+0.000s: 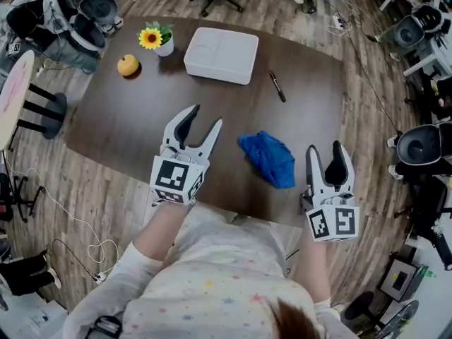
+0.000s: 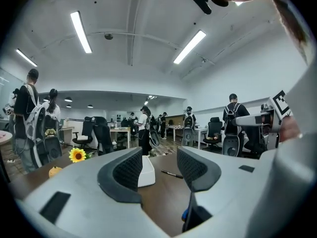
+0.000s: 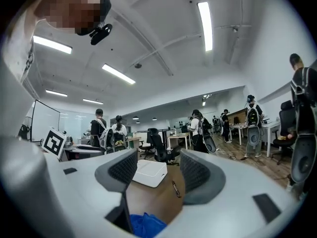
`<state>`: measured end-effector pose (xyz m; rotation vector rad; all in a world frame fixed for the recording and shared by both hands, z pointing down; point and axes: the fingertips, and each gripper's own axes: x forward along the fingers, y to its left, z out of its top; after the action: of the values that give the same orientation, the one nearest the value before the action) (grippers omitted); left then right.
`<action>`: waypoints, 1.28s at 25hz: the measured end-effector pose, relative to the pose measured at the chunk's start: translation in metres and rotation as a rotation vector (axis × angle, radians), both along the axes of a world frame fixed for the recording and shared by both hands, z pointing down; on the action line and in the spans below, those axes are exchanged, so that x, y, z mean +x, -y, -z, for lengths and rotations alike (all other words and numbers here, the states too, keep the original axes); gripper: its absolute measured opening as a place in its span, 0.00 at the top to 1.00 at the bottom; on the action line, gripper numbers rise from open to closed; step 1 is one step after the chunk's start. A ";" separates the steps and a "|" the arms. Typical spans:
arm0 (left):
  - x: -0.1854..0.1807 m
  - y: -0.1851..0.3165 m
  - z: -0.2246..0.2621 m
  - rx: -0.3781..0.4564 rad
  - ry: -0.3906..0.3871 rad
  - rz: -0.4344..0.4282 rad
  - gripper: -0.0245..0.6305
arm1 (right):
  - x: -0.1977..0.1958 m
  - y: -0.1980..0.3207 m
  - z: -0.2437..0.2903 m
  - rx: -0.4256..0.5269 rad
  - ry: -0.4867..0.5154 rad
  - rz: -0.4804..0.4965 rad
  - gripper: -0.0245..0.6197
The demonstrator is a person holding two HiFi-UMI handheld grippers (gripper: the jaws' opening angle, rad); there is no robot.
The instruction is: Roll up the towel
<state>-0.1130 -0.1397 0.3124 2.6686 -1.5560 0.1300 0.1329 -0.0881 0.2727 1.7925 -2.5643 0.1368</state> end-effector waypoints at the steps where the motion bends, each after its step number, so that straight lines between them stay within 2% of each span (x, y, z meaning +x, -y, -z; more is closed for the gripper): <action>1: 0.000 0.006 -0.003 -0.003 0.001 -0.008 0.66 | -0.001 0.005 -0.003 -0.006 0.000 -0.004 0.57; 6: 0.011 0.021 -0.016 -0.038 -0.011 -0.027 0.66 | 0.003 0.021 -0.021 -0.059 -0.011 -0.001 0.57; 10: 0.020 0.025 -0.016 -0.049 -0.013 -0.018 0.66 | 0.016 0.035 -0.017 -0.064 -0.011 0.003 0.57; 18: 0.050 0.010 -0.026 -0.083 -0.025 0.003 0.67 | 0.032 0.035 -0.042 -0.152 -0.033 0.084 0.59; 24: 0.060 0.002 -0.042 -0.089 -0.037 0.012 0.67 | 0.029 0.022 -0.081 -0.224 -0.051 0.136 0.63; 29: 0.066 0.002 -0.055 -0.117 -0.034 0.008 0.67 | 0.017 0.016 -0.126 -0.342 -0.084 0.203 0.66; 32: 0.070 0.000 -0.068 -0.141 -0.034 -0.002 0.67 | 0.006 0.010 -0.155 -0.401 -0.079 0.259 0.71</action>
<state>-0.0427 -0.1399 0.3804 2.5510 -1.4762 0.1865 0.1389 -0.0979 0.4273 1.2922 -2.4613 0.5207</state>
